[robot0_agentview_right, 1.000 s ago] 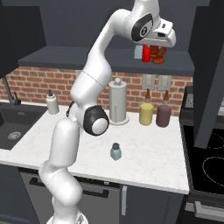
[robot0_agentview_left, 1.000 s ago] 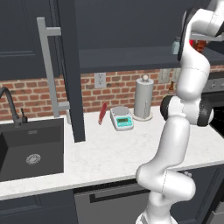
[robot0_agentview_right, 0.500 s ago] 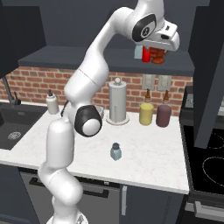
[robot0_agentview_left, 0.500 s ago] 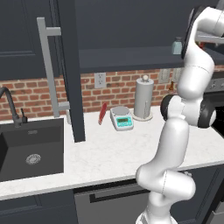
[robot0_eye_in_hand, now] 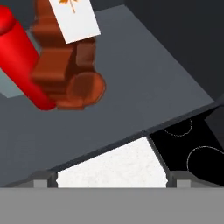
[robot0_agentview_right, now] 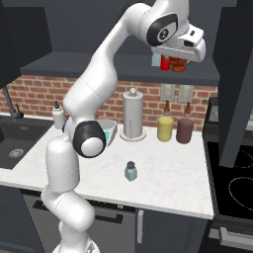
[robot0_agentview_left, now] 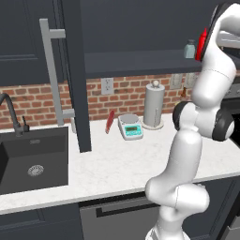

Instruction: Put the shaker and condiment bottle from the counter next to their counterparts in the cabinet.

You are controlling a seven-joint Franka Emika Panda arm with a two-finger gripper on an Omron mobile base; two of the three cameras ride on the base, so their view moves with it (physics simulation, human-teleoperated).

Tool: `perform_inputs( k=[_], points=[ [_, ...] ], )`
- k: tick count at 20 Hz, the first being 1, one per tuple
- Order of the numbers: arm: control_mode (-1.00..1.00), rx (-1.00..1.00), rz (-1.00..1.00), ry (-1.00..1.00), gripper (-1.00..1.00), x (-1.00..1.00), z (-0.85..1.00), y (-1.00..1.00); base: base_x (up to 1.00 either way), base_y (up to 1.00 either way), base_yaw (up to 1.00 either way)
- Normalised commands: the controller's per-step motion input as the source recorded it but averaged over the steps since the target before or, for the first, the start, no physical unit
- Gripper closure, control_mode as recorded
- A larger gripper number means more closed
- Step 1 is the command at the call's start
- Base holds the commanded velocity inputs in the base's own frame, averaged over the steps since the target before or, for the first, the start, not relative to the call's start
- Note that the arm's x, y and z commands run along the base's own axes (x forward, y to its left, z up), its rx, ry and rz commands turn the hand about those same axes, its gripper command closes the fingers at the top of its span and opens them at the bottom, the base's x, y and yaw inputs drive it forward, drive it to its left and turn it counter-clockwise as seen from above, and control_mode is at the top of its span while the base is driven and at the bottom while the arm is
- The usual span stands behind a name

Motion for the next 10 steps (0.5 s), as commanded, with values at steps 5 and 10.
perform_inputs(
  k=[5, 10],
  points=[
    [-1.00, 0.00, 0.00, 0.03, -1.00, -0.58, 0.00, 0.24, 0.00, 0.00, 0.00],
    [-1.00, 0.00, 0.03, 0.04, -1.00, -0.68, 0.00, 0.47, 0.00, 0.00, 0.00]
  ],
)
